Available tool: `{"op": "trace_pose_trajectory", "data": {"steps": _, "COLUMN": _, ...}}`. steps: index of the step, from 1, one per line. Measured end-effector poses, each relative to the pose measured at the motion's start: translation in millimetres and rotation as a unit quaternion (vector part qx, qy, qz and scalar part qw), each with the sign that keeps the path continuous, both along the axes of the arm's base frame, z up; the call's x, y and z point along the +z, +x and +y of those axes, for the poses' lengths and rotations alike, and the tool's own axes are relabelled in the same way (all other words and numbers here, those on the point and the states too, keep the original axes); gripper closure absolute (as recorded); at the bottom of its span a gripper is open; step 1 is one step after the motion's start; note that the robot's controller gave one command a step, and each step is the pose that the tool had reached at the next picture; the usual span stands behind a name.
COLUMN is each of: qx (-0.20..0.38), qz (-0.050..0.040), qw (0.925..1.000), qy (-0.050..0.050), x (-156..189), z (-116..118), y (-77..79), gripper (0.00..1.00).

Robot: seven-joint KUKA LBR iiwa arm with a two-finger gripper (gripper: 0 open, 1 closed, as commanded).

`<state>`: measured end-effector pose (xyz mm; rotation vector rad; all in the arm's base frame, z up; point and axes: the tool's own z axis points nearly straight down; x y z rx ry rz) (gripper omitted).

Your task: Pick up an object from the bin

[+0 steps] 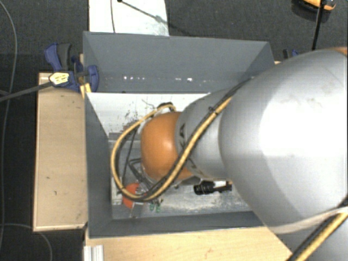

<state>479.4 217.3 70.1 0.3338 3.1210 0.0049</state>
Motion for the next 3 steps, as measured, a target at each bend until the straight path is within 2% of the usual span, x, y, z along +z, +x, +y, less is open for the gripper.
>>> {"op": "trace_pose_trajectory", "data": {"steps": 3, "qx": -0.002, "qz": -0.0003, "qw": 1.0, "qy": 0.0, "x": 0.0, "z": 0.0, "y": 0.0, "gripper": 1.0}}
